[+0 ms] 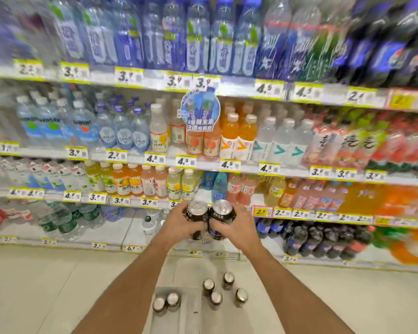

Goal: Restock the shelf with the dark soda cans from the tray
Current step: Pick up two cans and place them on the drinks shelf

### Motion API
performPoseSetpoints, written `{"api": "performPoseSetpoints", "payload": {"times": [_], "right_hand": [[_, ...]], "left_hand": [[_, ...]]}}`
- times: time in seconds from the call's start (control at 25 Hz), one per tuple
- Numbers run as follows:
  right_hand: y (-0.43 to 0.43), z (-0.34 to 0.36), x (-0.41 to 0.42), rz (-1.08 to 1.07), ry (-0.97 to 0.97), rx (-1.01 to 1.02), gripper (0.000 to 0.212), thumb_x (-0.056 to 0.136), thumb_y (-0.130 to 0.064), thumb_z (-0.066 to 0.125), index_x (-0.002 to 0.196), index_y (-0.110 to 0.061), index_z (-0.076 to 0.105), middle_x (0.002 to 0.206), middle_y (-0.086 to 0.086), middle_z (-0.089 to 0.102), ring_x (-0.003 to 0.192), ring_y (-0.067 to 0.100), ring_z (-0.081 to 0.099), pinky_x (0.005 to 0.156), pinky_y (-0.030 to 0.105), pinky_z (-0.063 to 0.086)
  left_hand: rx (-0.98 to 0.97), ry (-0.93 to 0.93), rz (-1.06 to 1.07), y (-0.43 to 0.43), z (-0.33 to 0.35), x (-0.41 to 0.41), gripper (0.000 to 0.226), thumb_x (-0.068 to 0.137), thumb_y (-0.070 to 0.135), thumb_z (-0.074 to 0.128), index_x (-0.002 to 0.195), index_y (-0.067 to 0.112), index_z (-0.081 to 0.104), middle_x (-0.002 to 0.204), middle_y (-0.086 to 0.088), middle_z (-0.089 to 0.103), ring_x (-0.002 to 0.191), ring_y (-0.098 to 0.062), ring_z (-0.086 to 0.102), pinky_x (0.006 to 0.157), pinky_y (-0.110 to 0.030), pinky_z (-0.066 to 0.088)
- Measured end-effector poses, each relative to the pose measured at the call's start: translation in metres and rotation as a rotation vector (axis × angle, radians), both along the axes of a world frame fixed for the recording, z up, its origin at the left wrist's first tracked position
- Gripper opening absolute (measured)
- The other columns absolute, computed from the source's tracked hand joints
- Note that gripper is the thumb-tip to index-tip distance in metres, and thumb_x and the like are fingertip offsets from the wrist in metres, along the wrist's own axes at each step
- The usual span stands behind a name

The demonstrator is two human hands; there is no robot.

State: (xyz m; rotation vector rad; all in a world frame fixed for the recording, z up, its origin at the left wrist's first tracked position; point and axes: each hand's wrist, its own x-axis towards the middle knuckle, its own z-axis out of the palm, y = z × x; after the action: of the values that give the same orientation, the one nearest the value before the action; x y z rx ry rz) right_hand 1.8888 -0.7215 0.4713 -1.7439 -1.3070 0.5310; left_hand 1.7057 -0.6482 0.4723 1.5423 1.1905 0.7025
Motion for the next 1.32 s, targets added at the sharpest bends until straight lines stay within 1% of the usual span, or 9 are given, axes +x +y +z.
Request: {"api": "performPoseSetpoints", "payload": {"times": [0.12,0.28,0.52,0.68,0.84,0.96,1.08,1.16,1.32], "right_hand": [[-0.007,0.136,0.032,-0.025,-0.021,0.032,0.043,0.064,-0.044,0.086,0.102,-0.032,0.068,0.097,-0.009,0.072,0.094,0.008,0.069,0.082,0.031,0.057],[-0.013,0.284,0.066,-0.066,-0.080,0.052,0.047,0.063,-0.053,0.082,0.099,-0.024,0.070,0.096,-0.004,0.071,0.092,0.013,0.067,0.082,0.037,0.057],[-0.029,0.434,0.115,-0.085,-0.143,0.141,0.043,0.067,-0.050,0.085,0.095,-0.020,0.073,0.089,-0.004,0.074,0.084,0.012,0.069,0.069,0.028,0.052],[-0.039,0.481,0.148,-0.077,-0.157,0.184,0.047,0.064,-0.058,0.082,0.093,-0.022,0.072,0.087,-0.008,0.074,0.083,0.008,0.069,0.074,0.034,0.059],[-0.044,0.507,0.179,-0.090,-0.164,0.206,0.039,0.068,-0.054,0.085,0.087,-0.026,0.067,0.081,-0.014,0.069,0.076,0.000,0.064,0.065,0.022,0.050],[-0.039,0.517,0.203,-0.107,-0.181,0.191,0.047,0.066,-0.061,0.082,0.084,-0.021,0.067,0.078,-0.008,0.069,0.073,0.010,0.065,0.063,0.029,0.053],[-0.030,0.530,0.228,-0.109,-0.195,0.171,0.043,0.069,-0.059,0.082,0.084,-0.024,0.064,0.076,-0.011,0.066,0.072,0.009,0.063,0.063,0.025,0.047],[-0.024,0.542,0.247,-0.121,-0.225,0.160,0.041,0.073,-0.057,0.082,0.085,-0.025,0.060,0.076,-0.013,0.063,0.072,0.009,0.062,0.063,0.023,0.046],[-0.011,0.561,0.286,-0.183,-0.260,0.163,0.044,0.071,-0.062,0.081,0.073,-0.025,0.056,0.068,-0.007,0.064,0.062,0.011,0.059,0.052,0.023,0.040]], "left_hand": [[0.062,-0.022,-0.028,-0.003,0.141,0.031,0.061,0.057,0.017,0.089,0.114,0.022,0.067,0.101,0.005,0.076,0.092,-0.010,0.073,0.077,-0.024,0.056],[0.120,-0.059,-0.076,-0.010,0.297,0.065,0.062,0.065,0.007,0.088,0.121,0.017,0.065,0.108,0.001,0.075,0.097,-0.014,0.071,0.087,-0.030,0.058],[0.238,-0.066,-0.101,-0.026,0.448,0.114,0.048,0.070,0.007,0.086,0.111,0.017,0.065,0.094,0.009,0.071,0.080,-0.004,0.066,0.061,-0.010,0.046],[0.269,-0.081,-0.121,-0.034,0.494,0.145,0.047,0.069,0.012,0.088,0.110,0.021,0.067,0.093,0.009,0.073,0.082,-0.006,0.068,0.059,-0.013,0.049],[0.313,-0.074,-0.135,-0.033,0.517,0.178,0.045,0.067,0.010,0.088,0.106,0.021,0.069,0.090,0.006,0.075,0.083,-0.012,0.069,0.059,-0.014,0.054],[0.311,-0.052,-0.188,-0.021,0.528,0.202,0.049,0.064,0.019,0.089,0.109,0.020,0.070,0.092,0.006,0.077,0.086,-0.013,0.072,0.071,-0.025,0.059],[0.321,-0.043,-0.209,-0.004,0.536,0.230,0.060,0.054,0.036,0.090,0.110,0.024,0.070,0.097,0.007,0.077,0.093,-0.013,0.072,0.084,-0.036,0.060],[0.328,-0.041,-0.230,0.006,0.543,0.251,0.054,0.058,0.034,0.090,0.108,0.026,0.070,0.097,0.010,0.076,0.095,-0.013,0.072,0.083,-0.032,0.059],[0.366,-0.069,-0.271,0.022,0.566,0.292,0.033,0.073,0.023,0.087,0.088,0.037,0.062,0.084,0.016,0.068,0.083,-0.009,0.068,0.066,-0.020,0.051]]}}
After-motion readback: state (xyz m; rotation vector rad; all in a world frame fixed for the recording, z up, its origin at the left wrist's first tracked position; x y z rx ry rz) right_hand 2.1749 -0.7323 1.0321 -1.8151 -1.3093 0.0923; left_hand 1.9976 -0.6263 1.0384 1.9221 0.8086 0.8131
